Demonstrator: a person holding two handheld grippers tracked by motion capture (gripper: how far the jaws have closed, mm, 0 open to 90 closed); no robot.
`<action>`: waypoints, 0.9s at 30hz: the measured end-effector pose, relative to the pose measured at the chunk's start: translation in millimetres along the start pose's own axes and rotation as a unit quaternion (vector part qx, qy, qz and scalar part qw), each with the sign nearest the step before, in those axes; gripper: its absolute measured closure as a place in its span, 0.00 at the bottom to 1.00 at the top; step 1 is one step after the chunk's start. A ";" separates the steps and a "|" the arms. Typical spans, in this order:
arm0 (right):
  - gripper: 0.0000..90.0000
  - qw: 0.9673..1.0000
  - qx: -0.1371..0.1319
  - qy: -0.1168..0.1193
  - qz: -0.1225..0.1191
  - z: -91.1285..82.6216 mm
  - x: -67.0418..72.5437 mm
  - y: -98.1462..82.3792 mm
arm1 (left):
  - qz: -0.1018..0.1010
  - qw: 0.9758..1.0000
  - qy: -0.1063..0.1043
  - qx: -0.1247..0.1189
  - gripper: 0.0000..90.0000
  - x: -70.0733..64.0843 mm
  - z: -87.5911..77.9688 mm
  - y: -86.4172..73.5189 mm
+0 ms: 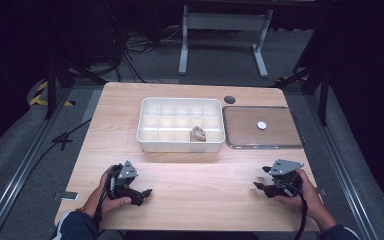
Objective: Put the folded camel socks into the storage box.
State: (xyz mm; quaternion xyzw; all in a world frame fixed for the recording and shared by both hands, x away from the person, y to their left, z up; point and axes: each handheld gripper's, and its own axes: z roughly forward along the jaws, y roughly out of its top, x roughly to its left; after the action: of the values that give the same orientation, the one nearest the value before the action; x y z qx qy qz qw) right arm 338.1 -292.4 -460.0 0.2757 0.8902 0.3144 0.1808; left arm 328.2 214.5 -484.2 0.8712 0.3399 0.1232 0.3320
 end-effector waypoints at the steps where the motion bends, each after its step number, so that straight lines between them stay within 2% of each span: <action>1: 0.39 1.000 0.000 0.000 0.000 0.0 0.0 0.0 | 0.000 1.000 0.000 0.000 0.00 0.0 0.0 0.0; 4: 0.38 1.000 -0.007 0.004 0.020 -3.8 -2.0 -9.8 | 0.000 1.000 0.000 0.000 0.00 0.0 0.0 0.0; 8: 0.36 0.999 -0.017 -0.001 0.035 -7.5 -3.6 -20.1 | 0.000 1.000 0.000 0.000 0.00 0.0 0.0 0.0; 14: 0.32 0.998 -0.019 -0.003 0.063 -8.2 -6.1 -36.9 | 0.000 1.000 0.000 0.000 0.00 -0.1 -0.1 0.0; 20: 0.26 0.993 -0.046 -0.001 0.113 -8.5 -10.5 -51.0 | 0.001 1.000 -0.001 0.000 0.00 0.3 0.2 0.1; 27: 0.25 0.992 -0.047 -0.008 0.118 -9.0 -11.1 -52.9 | 0.001 1.000 0.000 0.000 0.00 0.0 0.1 0.0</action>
State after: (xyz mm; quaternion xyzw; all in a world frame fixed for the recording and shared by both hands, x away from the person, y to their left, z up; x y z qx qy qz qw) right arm 322.4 -337.7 -486.6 0.3720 0.8342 0.3733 0.1621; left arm 328.3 214.5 -484.3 0.8714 0.3392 0.1231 0.3324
